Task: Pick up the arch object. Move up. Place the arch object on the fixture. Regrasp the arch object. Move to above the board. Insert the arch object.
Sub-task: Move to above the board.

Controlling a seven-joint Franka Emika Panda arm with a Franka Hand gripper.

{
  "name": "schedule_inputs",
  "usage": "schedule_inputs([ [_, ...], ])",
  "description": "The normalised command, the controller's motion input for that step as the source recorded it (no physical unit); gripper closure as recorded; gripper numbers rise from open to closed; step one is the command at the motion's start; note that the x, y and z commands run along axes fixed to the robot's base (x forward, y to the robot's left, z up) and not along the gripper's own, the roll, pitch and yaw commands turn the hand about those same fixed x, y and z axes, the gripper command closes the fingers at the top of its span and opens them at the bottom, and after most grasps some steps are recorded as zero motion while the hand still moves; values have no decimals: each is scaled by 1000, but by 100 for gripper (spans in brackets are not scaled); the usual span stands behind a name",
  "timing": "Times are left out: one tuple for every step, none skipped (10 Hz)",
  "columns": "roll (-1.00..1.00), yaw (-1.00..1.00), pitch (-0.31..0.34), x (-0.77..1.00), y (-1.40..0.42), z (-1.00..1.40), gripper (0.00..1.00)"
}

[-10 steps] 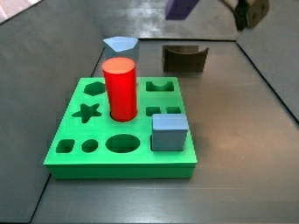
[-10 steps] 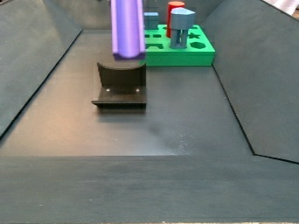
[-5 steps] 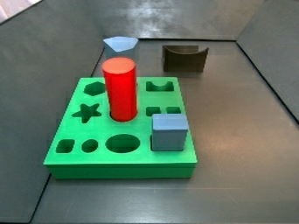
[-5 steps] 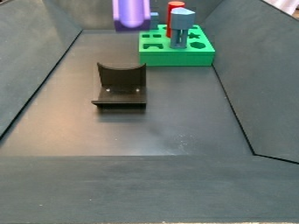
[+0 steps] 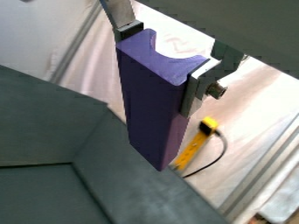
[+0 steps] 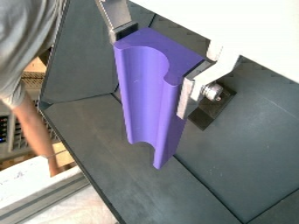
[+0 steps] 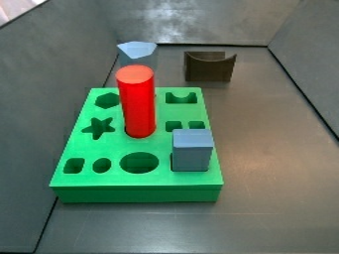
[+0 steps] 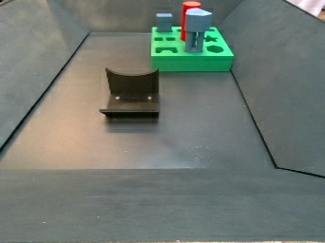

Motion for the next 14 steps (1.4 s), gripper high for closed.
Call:
schedule_inputs([
  [-1000,-85,-16,-375,-1000,28,100],
  [-1000,-86,-26,-393,-1000,51,100],
  [-1000,-89,-25,-403,-1000,39,100],
  [-1000,-94,-22,-421,-1000,38,100],
  [-1000,-95,-21,-425,-1000,41,100],
  [-1000,-96,-15,-446,-1000,45,100],
  [-1000,-99,-10,-455,-992,35,100],
  [-1000,-98,-12,-300,-582,34,100],
  [-1000,-94,-8,-139,-171,7,100],
  [-1000,-87,-8,-77,-32,6,100],
  [-1000,-87,-11,-74,-12,7,100],
  [-750,-52,-26,-67,-2,-3,100],
  [-613,-44,-27,-53,6,0,100],
  [-383,-26,-15,-35,13,2,100],
])
